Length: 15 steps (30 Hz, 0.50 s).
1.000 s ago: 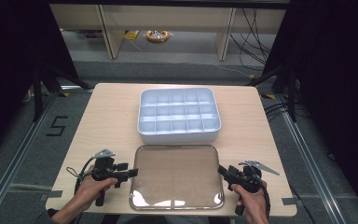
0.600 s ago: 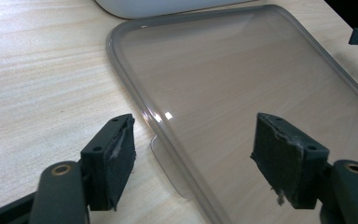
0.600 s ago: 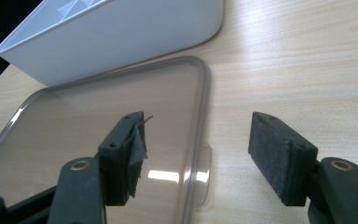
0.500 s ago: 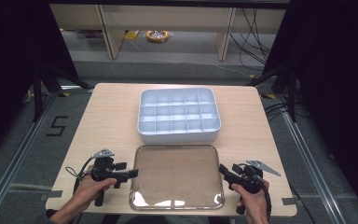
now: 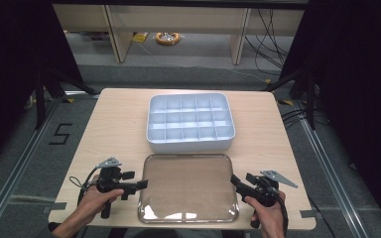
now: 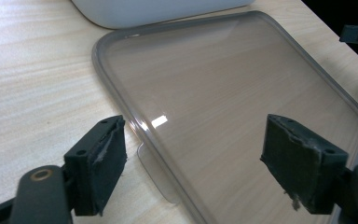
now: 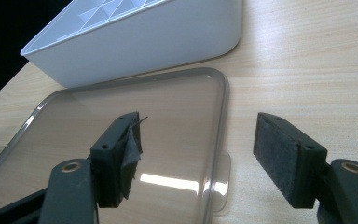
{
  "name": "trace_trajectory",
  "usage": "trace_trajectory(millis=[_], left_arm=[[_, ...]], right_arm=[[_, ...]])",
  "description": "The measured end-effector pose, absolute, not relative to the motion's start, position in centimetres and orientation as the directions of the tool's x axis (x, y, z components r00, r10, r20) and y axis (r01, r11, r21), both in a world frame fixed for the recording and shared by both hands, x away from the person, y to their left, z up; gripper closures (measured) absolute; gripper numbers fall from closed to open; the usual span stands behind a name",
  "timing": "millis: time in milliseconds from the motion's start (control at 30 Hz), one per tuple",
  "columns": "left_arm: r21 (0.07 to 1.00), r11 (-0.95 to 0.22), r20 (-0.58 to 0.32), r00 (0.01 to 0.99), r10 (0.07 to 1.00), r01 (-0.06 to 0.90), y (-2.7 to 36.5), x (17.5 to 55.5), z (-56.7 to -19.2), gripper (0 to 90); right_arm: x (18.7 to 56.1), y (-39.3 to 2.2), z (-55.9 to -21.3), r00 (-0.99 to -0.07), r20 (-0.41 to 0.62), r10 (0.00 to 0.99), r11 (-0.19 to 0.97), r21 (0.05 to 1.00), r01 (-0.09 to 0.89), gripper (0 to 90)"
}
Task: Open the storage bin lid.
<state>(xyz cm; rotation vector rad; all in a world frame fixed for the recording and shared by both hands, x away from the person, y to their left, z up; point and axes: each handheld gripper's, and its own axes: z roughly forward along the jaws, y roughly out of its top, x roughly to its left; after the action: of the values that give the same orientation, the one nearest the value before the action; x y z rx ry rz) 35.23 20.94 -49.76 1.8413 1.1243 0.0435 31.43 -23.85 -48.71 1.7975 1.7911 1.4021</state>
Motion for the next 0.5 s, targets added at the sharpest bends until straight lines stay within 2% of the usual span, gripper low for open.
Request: trace_trajectory(millis=[67,100,167,233,267,300,367,433,467,500], left_arm=[[0.729,-0.133,-0.409,0.582,0.703,0.672,20.9,35.2,-49.8,20.1],[0.729,-0.133,-0.409,0.582,0.703,0.672,20.9,35.2,-49.8,20.1],[0.731,-0.134,-0.408,0.586,0.7,0.669,21.0,35.1,-49.7,20.0],[0.736,-0.12,-0.413,0.582,0.7,0.667,21.0,35.0,-49.6,19.7],[0.734,-0.129,-0.412,0.588,0.696,0.667,21.1,34.9,-49.7,19.6],[0.734,-0.129,-0.412,0.588,0.696,0.667,21.1,34.9,-49.7,19.6],[0.733,-0.124,-0.416,0.586,0.695,0.668,21.2,34.7,-49.7,19.5],[0.734,-0.124,-0.419,0.588,0.692,0.668,21.4,34.5,-49.7,19.5],[0.729,-0.126,-0.425,0.589,0.688,0.673,21.4,34.3,-49.7,19.6],[0.729,-0.126,-0.425,0.589,0.688,0.673,21.4,34.3,-49.7,19.7]], right_arm=[[31.4,-23.9,-48.7,-0.221,0.439,0.871,-0.211,0.74,0.638,32.5],[31.1,-23.5,-48.5,-0.173,0.462,0.87,-0.249,0.713,0.655,32.4],[31.1,-23.6,-48.4,-0.201,0.458,0.866,-0.229,0.72,0.655,32.3],[31.0,-23.8,-48.5,-0.235,0.412,0.88,-0.186,0.756,0.627,32.1],[30.6,-23.3,-48.1,-0.17,0.451,0.876,-0.239,0.713,0.659,32.0],[30.6,-23.3,-48.1,-0.17,0.451,0.876,-0.239,0.713,0.659,32.0],[30.7,-23.7,-48.5,-0.255,0.4,0.88,-0.174,0.772,0.612,32.0],[30.5,-23.6,-48.5,-0.259,0.384,0.886,-0.162,0.781,0.603,31.8],[29.9,-23.1,-48.0,-0.189,0.461,0.867,-0.234,0.712,0.662,31.7],[29.9,-23.1,-48.0,-0.189,0.461,0.867,-0.234,0.712,0.662,31.7]])
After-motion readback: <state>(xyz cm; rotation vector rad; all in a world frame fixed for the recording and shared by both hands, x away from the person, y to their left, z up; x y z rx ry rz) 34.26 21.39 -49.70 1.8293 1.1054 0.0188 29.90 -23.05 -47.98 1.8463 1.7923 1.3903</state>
